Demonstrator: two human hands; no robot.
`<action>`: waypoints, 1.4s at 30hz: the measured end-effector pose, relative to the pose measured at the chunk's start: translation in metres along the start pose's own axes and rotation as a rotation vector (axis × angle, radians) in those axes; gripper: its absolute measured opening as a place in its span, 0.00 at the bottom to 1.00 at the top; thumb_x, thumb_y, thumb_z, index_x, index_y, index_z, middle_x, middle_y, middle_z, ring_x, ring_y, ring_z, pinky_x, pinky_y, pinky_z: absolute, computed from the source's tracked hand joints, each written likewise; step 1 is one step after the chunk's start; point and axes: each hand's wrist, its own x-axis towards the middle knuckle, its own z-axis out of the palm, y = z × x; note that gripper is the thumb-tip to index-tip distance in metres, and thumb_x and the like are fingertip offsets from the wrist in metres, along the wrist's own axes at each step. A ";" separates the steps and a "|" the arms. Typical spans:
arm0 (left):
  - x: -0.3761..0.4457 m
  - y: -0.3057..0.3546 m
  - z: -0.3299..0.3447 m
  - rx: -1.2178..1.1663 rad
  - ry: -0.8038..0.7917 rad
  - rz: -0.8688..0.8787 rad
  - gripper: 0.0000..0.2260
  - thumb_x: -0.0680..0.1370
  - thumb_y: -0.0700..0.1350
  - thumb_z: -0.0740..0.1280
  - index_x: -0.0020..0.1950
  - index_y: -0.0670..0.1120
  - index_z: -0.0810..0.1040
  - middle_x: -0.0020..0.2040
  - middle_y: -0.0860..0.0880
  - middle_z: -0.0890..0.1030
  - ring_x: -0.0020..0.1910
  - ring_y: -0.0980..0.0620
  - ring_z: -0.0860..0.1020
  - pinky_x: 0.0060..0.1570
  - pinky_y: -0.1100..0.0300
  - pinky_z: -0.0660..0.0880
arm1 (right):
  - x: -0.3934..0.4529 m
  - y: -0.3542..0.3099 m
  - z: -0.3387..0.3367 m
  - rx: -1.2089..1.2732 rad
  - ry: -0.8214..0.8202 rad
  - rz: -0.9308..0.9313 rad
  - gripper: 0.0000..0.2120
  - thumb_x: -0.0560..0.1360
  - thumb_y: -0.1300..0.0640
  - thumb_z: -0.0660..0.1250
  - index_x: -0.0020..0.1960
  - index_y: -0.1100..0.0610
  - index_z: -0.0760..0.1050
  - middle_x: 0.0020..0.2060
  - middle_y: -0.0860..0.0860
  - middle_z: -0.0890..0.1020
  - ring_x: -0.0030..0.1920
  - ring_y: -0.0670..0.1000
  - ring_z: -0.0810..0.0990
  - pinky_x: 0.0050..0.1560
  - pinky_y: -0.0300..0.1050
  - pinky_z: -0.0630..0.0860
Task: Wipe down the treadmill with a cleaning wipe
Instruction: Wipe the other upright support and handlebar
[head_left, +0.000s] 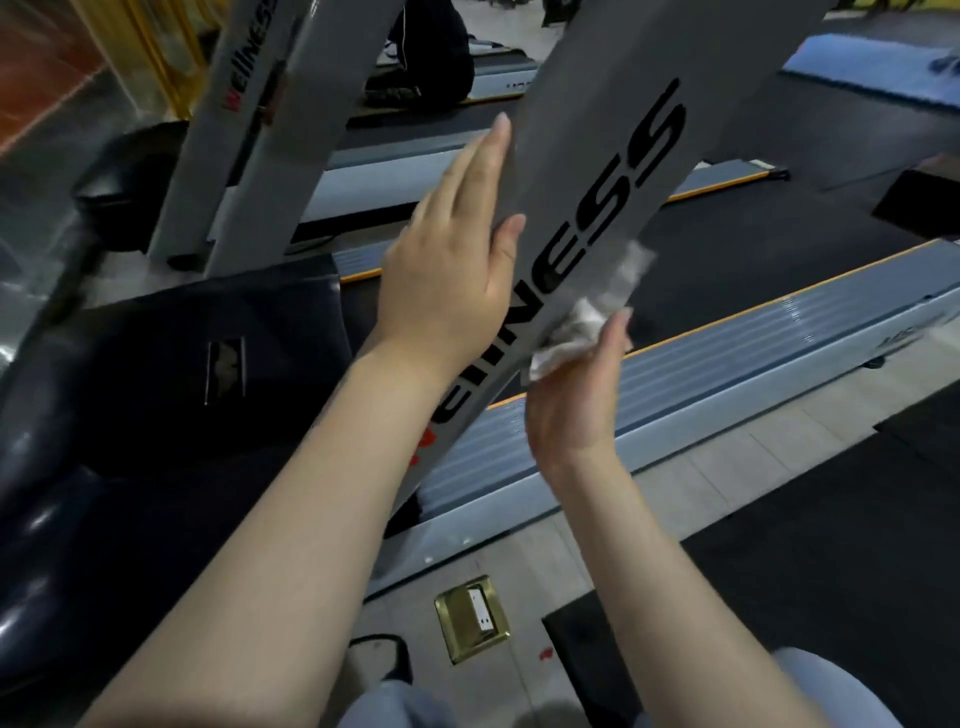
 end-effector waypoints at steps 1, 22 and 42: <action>0.000 -0.001 0.001 0.002 -0.001 0.004 0.25 0.84 0.50 0.55 0.80 0.45 0.56 0.79 0.49 0.63 0.76 0.50 0.64 0.66 0.53 0.70 | -0.012 0.024 -0.002 -0.054 -0.014 0.087 0.30 0.80 0.34 0.48 0.59 0.53 0.79 0.55 0.56 0.83 0.63 0.54 0.77 0.69 0.48 0.66; -0.207 -0.158 -0.037 -0.172 -0.204 -0.428 0.35 0.74 0.75 0.51 0.52 0.46 0.79 0.39 0.54 0.78 0.37 0.51 0.77 0.37 0.51 0.73 | -0.105 0.220 -0.027 0.129 0.026 0.805 0.35 0.80 0.34 0.44 0.74 0.57 0.66 0.68 0.56 0.76 0.70 0.55 0.71 0.77 0.54 0.57; -0.314 -0.210 -0.060 -0.245 -0.130 -0.794 0.20 0.84 0.54 0.49 0.59 0.50 0.80 0.57 0.56 0.80 0.60 0.58 0.77 0.64 0.52 0.72 | -0.123 0.310 -0.054 0.050 0.227 1.112 0.06 0.77 0.62 0.61 0.47 0.63 0.76 0.46 0.61 0.80 0.51 0.56 0.79 0.61 0.47 0.74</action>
